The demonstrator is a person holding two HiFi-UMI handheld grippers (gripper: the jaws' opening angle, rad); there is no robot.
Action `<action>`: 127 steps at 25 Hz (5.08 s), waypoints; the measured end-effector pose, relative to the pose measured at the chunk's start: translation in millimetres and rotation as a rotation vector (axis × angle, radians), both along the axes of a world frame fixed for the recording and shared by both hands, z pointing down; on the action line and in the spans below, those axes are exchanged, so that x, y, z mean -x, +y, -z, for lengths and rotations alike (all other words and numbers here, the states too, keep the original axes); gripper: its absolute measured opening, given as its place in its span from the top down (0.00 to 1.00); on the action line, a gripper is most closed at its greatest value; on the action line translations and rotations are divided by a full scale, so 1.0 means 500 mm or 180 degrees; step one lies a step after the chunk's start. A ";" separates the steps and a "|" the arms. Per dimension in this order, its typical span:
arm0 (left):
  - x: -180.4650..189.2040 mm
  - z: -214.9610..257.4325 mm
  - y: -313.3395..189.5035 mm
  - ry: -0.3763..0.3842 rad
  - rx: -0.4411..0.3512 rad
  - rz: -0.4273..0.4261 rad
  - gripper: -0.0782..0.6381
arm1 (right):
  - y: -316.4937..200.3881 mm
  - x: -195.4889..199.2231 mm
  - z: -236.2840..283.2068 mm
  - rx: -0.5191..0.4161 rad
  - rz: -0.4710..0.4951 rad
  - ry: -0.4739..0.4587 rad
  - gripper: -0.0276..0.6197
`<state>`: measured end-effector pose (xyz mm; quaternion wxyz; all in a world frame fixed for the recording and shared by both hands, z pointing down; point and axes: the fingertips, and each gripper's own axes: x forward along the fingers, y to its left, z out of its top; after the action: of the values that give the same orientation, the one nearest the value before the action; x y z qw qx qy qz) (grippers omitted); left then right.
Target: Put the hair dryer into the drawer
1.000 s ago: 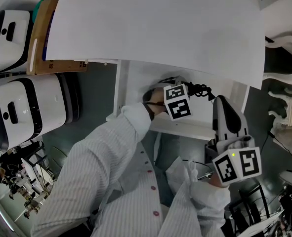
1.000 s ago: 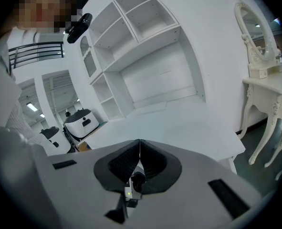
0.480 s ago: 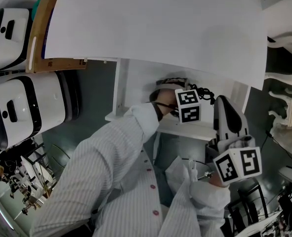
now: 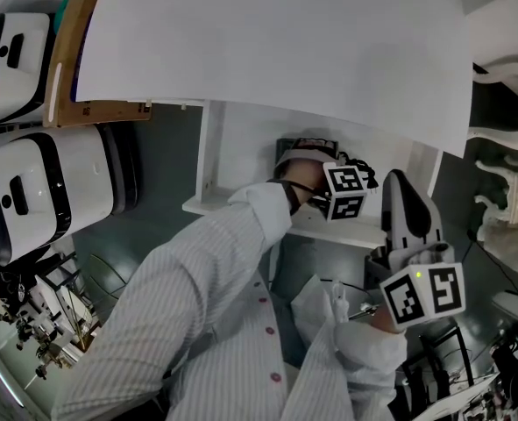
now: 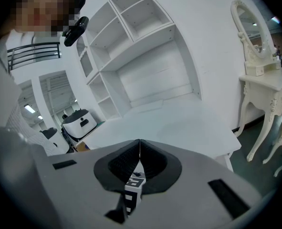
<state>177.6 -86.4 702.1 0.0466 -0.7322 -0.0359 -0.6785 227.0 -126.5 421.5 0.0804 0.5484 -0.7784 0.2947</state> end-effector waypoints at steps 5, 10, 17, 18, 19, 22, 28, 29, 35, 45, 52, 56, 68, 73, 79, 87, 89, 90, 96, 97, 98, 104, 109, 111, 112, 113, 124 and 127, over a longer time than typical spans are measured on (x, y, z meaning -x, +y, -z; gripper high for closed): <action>0.004 -0.016 0.006 -0.0209 -0.0082 -0.0145 0.57 | 0.004 -0.016 0.000 0.0001 -0.0037 -0.0008 0.94; 0.007 -0.024 0.007 -0.0330 -0.0074 -0.0170 0.56 | 0.007 -0.030 -0.001 0.0006 -0.0085 -0.0018 0.94; 0.005 -0.023 0.005 -0.0380 -0.0026 -0.0136 0.56 | 0.010 -0.049 -0.002 0.0007 -0.0115 -0.0036 0.94; 0.005 -0.023 0.005 -0.0380 -0.0016 -0.0136 0.56 | 0.010 -0.052 -0.002 0.0007 -0.0118 -0.0036 0.94; 0.005 -0.022 0.007 -0.0379 0.0006 -0.0134 0.56 | 0.011 -0.054 -0.001 0.0008 -0.0120 -0.0035 0.94; 0.006 -0.022 0.022 -0.0373 0.0178 -0.0122 0.48 | 0.011 -0.061 -0.001 0.0009 -0.0123 -0.0022 0.94; -0.010 0.010 0.013 -0.0141 0.0139 -0.0112 0.43 | 0.018 -0.071 0.004 0.0015 -0.0127 0.0009 0.94; -0.014 0.020 0.012 -0.0101 0.0140 -0.0125 0.43 | 0.020 -0.073 0.006 0.0013 -0.0130 0.0013 0.94; -0.020 0.073 0.019 0.0077 0.0153 -0.0185 0.43 | 0.029 -0.069 0.029 -0.0040 -0.0126 0.0037 0.94; -0.006 0.203 -0.003 0.0491 0.0130 0.0131 0.43 | 0.033 -0.025 0.097 -0.0215 -0.0024 0.0093 0.94; 0.002 0.338 -0.017 0.0970 0.0121 0.0474 0.45 | 0.028 0.010 0.176 -0.0445 0.0069 0.0156 0.94; 0.005 0.459 -0.023 0.1570 0.0080 0.0776 0.49 | 0.027 0.041 0.224 -0.0599 0.0153 0.0201 0.94; 0.074 0.809 -0.054 0.3302 -0.0009 0.1516 0.65 | 0.022 0.113 0.357 -0.1053 0.0381 0.0307 0.94; 0.126 0.906 -0.068 0.3996 0.0143 0.1975 0.80 | 0.018 0.141 0.398 -0.1208 0.0477 0.0374 0.94; 0.156 0.959 -0.066 0.4274 -0.0026 0.2027 0.88 | 0.021 0.156 0.423 -0.1285 0.0546 0.0386 0.94; 0.156 0.991 -0.057 0.4418 -0.0138 0.1986 0.88 | 0.030 0.179 0.426 -0.1313 0.0672 0.0398 0.94; 0.155 0.992 -0.051 0.4424 -0.0120 0.1961 0.88 | 0.035 0.184 0.428 -0.1325 0.0691 0.0388 0.94; 0.155 0.993 -0.048 0.4434 -0.0105 0.1954 0.88 | 0.036 0.188 0.430 -0.1330 0.0697 0.0385 0.94; 0.163 0.993 -0.048 0.4433 -0.0145 0.2019 0.88 | 0.041 0.197 0.433 -0.1346 0.0716 0.0372 0.94; 0.164 0.991 -0.047 0.4434 -0.0143 0.2032 0.88 | 0.043 0.197 0.432 -0.1346 0.0714 0.0371 0.94; 0.166 0.990 -0.047 0.4435 -0.0138 0.2043 0.88 | 0.044 0.197 0.431 -0.1344 0.0715 0.0371 0.94; 0.174 0.988 -0.046 0.4405 -0.0131 0.2094 0.88 | 0.047 0.205 0.428 -0.1322 0.0758 0.0395 0.94; 0.183 0.987 -0.042 0.4419 -0.0125 0.2118 0.88 | 0.052 0.215 0.426 -0.1317 0.0786 0.0401 0.94; 0.183 0.987 -0.040 0.4437 -0.0117 0.2128 0.88 | 0.055 0.214 0.425 -0.1318 0.0792 0.0401 0.94; 0.181 0.988 -0.039 0.4447 -0.0110 0.2126 0.88 | 0.056 0.213 0.425 -0.1320 0.0787 0.0398 0.94; 0.180 0.988 -0.038 0.4453 -0.0105 0.2123 0.88 | 0.057 0.211 0.425 -0.1321 0.0777 0.0391 0.94; 0.186 0.986 -0.038 0.4437 -0.0122 0.2153 0.88 | 0.059 0.211 0.422 -0.1307 0.0758 0.0324 0.94; 0.187 0.986 -0.042 0.4444 -0.0124 0.2180 0.88 | 0.059 0.209 0.422 -0.1304 0.0764 0.0316 0.94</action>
<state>84.1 -107.3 208.9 -0.1410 -0.9593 0.2420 -0.0373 122.7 -97.2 210.6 0.0401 0.4707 -0.8766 0.0918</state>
